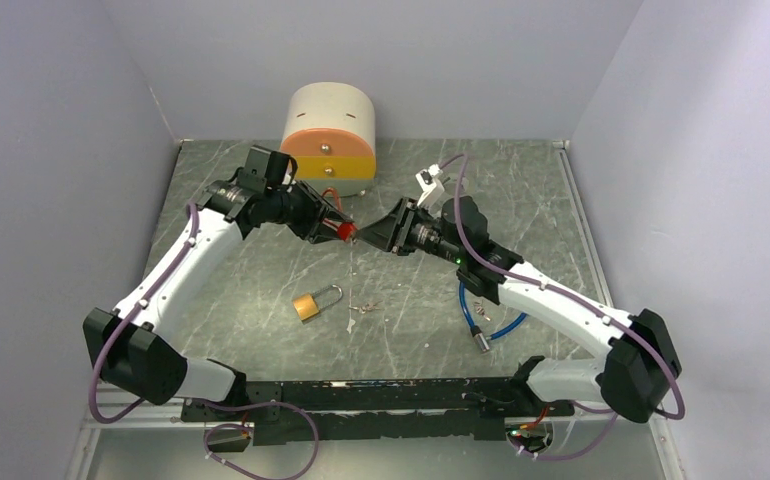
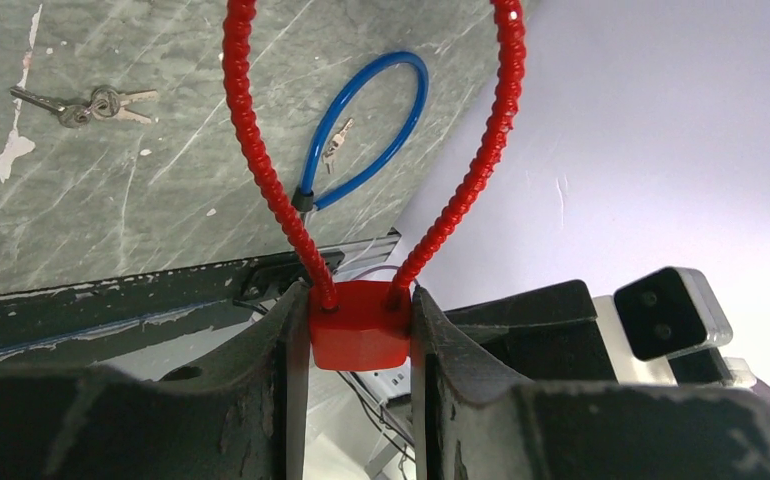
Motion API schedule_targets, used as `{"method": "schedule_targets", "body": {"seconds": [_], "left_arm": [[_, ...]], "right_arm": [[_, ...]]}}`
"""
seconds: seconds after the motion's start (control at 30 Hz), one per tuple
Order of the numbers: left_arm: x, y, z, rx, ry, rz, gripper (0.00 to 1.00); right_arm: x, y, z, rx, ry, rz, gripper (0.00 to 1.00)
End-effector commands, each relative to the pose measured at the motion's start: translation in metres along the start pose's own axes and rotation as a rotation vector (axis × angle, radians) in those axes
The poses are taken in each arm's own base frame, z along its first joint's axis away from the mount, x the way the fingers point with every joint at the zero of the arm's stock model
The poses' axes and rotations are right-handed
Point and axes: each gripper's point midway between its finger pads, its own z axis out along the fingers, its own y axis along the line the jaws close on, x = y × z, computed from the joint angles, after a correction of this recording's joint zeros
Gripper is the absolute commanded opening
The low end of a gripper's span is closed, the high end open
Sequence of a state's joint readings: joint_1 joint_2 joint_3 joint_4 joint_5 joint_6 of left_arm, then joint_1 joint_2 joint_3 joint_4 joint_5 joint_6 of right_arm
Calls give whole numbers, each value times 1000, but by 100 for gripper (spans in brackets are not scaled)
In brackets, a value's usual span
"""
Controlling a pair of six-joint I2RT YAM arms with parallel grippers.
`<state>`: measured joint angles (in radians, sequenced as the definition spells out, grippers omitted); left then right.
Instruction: Unlock with the key
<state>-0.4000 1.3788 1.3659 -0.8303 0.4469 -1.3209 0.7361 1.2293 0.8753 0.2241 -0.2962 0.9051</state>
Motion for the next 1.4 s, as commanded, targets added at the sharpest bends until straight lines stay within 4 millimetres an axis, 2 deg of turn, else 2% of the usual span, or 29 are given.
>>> {"method": "schedule_targets", "body": {"seconds": [0.0,0.1,0.2,0.27,0.57,0.67,0.87,0.97,1.17,1.37], "left_arm": [[4,-13,-14,68,-13,44,3],[5,-13,-16,65,-12,46,3],[6,-13,-16,69,-9,42,2],[6,-14,-17,74,-7,41,3],[16,-22,-24,110,37,31,3],[25,-27,-26,143,98,11,3],[37,-24,-31,123,157,-10,2],[41,-32,-35,164,181,-14,3],[51,-52,-44,281,252,-57,3],[42,-66,-56,365,153,-9,3]], "right_arm": [[-6,15,8,-77,0,-27,33],[-4,17,12,-91,14,-23,25],[-3,15,14,-87,17,-21,14],[-4,15,14,-88,16,-16,1],[-13,7,30,-37,-9,13,0],[-19,8,37,-33,-24,0,0],[-37,17,54,-38,-57,-52,0],[-45,27,62,-54,-47,-45,0],[-37,37,65,-146,-14,153,0],[-42,39,52,-199,-21,396,0]]}}
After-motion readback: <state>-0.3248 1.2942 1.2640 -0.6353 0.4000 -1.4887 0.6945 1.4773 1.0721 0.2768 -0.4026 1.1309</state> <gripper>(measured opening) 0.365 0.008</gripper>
